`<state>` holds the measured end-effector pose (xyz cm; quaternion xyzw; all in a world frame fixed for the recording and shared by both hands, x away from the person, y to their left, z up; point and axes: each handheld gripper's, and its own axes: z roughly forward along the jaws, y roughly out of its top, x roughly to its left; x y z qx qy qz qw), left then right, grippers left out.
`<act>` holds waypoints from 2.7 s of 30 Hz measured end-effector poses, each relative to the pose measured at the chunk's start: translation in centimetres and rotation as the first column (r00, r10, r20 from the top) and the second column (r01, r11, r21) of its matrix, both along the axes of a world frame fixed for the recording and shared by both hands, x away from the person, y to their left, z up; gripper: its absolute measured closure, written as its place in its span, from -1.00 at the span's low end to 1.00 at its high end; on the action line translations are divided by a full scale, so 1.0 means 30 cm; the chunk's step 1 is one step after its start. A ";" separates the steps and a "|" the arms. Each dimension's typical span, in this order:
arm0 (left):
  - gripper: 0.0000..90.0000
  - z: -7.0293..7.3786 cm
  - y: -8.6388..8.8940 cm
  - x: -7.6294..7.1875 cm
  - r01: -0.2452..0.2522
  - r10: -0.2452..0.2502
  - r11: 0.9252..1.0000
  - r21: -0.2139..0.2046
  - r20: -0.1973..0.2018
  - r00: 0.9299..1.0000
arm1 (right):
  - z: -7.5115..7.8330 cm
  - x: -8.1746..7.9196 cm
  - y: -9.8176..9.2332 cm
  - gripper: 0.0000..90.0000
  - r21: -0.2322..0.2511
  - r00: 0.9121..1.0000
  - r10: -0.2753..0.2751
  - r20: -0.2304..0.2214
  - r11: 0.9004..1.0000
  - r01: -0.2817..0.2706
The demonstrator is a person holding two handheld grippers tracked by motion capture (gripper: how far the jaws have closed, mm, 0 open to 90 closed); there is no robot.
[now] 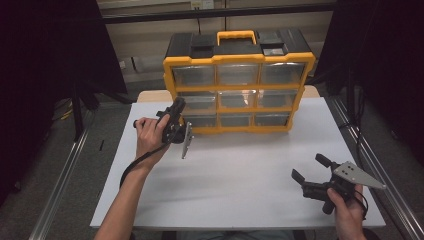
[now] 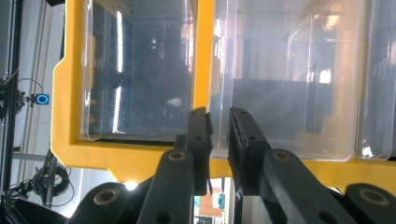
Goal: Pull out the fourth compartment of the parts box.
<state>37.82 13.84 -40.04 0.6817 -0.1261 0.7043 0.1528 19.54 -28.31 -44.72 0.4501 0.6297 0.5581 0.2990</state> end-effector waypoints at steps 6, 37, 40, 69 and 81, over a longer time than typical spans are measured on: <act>0.76 0.002 0.002 -0.002 0.003 -0.003 1.000 0.005 0.000 1.000 | 0.000 -0.001 -0.001 -0.97 -0.001 1.000 -0.002 0.000 1.000 0.002; 0.76 0.009 0.013 -0.039 -0.006 0.004 0.998 0.054 0.031 1.000 | 0.000 -0.001 -0.003 -0.98 -0.004 1.000 0.001 0.001 1.000 -0.001; 0.76 0.002 0.013 -0.034 0.025 -0.025 1.000 0.015 0.008 1.000 | 0.000 -0.002 -0.002 -0.98 -0.001 1.000 0.002 -0.001 1.000 -0.002; 0.75 0.007 0.018 -0.053 0.032 -0.033 0.999 0.028 0.014 0.999 | -0.002 0.001 0.000 -0.98 -0.003 1.000 0.005 -0.003 1.000 -0.005; 0.77 0.016 -0.001 -0.046 -0.026 0.026 0.999 0.033 -0.016 1.000 | -0.001 0.000 -0.002 -0.98 -0.004 1.000 0.003 -0.002 1.000 -0.003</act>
